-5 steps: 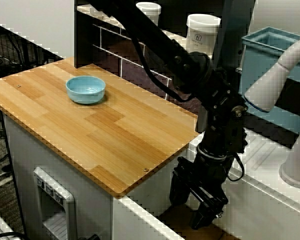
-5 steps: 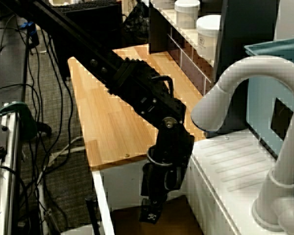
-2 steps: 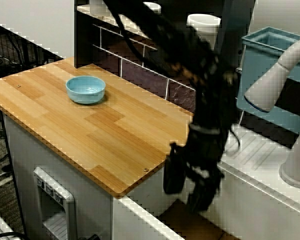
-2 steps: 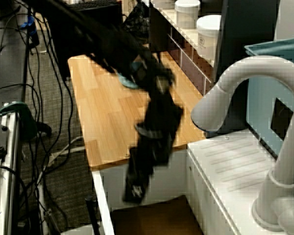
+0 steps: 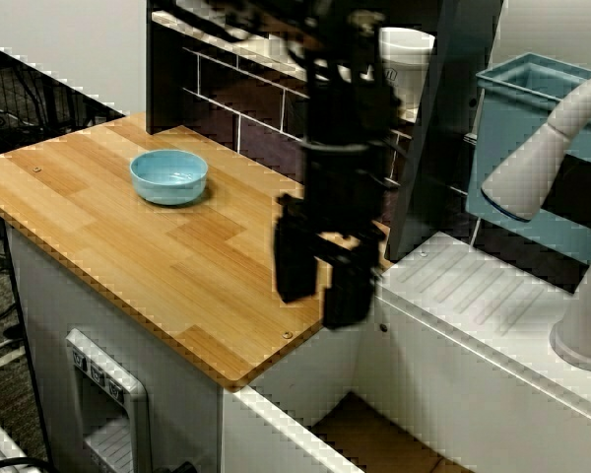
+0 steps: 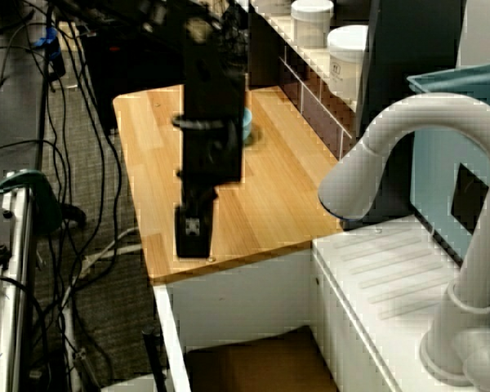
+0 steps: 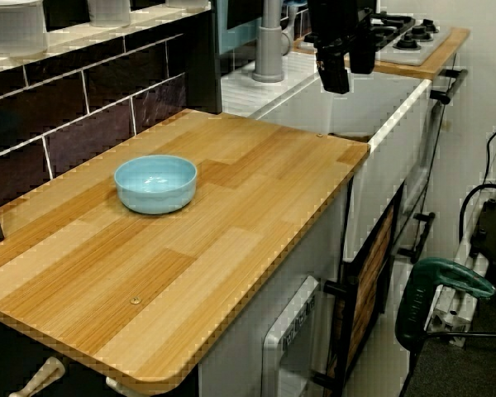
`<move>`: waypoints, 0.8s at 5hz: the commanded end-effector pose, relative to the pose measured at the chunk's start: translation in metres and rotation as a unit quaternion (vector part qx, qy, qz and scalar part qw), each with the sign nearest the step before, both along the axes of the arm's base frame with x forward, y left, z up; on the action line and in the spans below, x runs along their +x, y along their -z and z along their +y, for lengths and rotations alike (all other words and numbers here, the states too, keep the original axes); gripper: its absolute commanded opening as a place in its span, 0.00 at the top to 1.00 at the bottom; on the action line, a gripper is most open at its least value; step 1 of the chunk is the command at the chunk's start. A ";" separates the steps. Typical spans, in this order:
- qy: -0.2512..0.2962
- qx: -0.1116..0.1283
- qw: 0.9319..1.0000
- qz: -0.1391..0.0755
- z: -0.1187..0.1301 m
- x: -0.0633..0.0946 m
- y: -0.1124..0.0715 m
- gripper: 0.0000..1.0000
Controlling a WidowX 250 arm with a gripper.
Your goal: Push into sink
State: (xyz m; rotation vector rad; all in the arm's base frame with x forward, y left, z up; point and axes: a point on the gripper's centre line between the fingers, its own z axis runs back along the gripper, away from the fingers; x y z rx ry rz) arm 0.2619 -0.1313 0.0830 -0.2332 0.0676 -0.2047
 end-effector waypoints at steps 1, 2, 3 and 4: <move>-0.131 0.046 0.984 -0.109 0.071 0.019 -0.014 0.00; -0.206 0.049 0.970 -0.122 0.123 0.037 -0.027 0.00; -0.258 0.035 0.958 -0.122 0.176 0.049 -0.036 0.00; -0.272 0.044 0.953 -0.128 0.226 0.054 -0.032 0.00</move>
